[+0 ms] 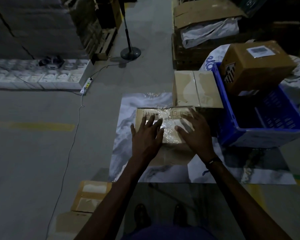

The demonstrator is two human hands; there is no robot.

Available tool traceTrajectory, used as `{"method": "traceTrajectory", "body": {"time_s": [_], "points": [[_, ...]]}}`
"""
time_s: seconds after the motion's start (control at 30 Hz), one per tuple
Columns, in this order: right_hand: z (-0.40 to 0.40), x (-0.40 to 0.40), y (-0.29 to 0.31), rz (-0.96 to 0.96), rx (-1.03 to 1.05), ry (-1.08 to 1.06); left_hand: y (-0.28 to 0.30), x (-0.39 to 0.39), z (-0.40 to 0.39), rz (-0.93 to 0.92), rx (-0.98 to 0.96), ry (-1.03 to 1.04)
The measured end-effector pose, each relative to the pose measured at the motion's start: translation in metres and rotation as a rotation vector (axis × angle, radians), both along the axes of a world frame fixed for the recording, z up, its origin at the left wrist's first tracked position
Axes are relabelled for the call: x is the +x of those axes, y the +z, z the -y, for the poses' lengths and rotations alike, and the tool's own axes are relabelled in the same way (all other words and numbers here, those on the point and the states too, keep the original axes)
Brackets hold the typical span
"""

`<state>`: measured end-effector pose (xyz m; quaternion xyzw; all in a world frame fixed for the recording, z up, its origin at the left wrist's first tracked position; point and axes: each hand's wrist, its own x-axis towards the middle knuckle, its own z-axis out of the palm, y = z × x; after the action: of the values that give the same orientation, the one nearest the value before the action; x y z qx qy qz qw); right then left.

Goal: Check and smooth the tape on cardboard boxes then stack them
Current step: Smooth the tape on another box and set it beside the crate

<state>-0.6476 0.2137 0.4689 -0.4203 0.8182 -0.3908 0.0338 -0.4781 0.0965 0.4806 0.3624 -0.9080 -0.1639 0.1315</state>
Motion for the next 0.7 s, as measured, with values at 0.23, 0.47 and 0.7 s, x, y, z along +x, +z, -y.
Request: {"method": "traceTrajectory", "body": {"time_s": [0.23,0.47,0.7], "points": [[-0.009,0.002,0.004,0.310,-0.043,-0.095,0.004,0.001,0.000,-0.042,0.061,0.006],[-0.020,0.009,0.029,0.277,-0.043,-0.109,0.011,0.002,-0.004,-0.211,0.179,0.030],[-0.003,0.030,0.049,0.321,-0.090,-0.072,0.016,-0.006,-0.001,-0.196,0.355,0.129]]}}
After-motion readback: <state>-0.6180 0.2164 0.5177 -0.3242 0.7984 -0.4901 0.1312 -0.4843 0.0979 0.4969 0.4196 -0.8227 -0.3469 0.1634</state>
